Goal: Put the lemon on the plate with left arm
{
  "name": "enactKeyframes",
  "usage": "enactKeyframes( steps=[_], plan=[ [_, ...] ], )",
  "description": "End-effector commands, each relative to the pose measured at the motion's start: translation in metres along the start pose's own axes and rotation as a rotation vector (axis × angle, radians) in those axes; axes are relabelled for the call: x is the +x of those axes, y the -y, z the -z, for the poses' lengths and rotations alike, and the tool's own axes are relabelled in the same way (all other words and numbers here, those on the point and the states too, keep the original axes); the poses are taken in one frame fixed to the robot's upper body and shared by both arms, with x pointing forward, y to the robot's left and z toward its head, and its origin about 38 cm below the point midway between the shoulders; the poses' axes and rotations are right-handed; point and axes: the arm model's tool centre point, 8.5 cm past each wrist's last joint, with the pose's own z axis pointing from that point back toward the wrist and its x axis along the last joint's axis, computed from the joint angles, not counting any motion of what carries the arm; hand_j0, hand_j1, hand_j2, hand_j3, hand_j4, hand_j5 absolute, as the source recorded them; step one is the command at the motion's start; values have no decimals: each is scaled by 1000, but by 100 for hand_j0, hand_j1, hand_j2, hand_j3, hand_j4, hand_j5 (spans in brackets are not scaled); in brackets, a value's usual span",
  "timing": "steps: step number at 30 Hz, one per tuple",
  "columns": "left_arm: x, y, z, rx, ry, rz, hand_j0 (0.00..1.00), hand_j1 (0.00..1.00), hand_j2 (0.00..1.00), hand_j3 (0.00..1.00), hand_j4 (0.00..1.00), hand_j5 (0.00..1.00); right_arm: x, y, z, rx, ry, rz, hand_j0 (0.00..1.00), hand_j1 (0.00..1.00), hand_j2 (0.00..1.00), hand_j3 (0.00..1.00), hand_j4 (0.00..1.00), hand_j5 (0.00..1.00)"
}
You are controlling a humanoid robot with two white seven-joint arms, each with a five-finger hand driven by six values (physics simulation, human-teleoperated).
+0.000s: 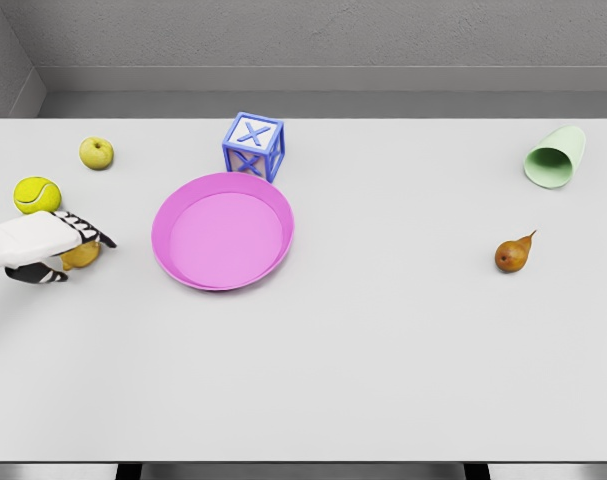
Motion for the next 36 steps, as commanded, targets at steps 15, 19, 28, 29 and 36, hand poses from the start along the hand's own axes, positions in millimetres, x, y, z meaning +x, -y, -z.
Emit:
enactKeyframes(
  steps=[15,19,28,29,36],
  plan=[
    [1,1,2,0,3,-5,61,61,61,61,61,61,0,0,0,0,0,1,100,100,100,100,100,100],
    [1,-2,1,13,4,-9,61,61,61,61,61,61,0,0,0,0,0,1,100,100,100,100,100,100],
    [8,-26,-1,84,40,0,59,59,59,59,59,59,0,0,0,0,0,1,100,100,100,100,100,100],
    [9,-26,-1,86,42,-2,59,59,59,59,59,59,0,0,0,0,0,1,100,100,100,100,100,100],
    [18,-35,7,131,77,-19,54,54,54,54,54,54,0,0,0,0,0,1,100,100,100,100,100,100]
  ],
)
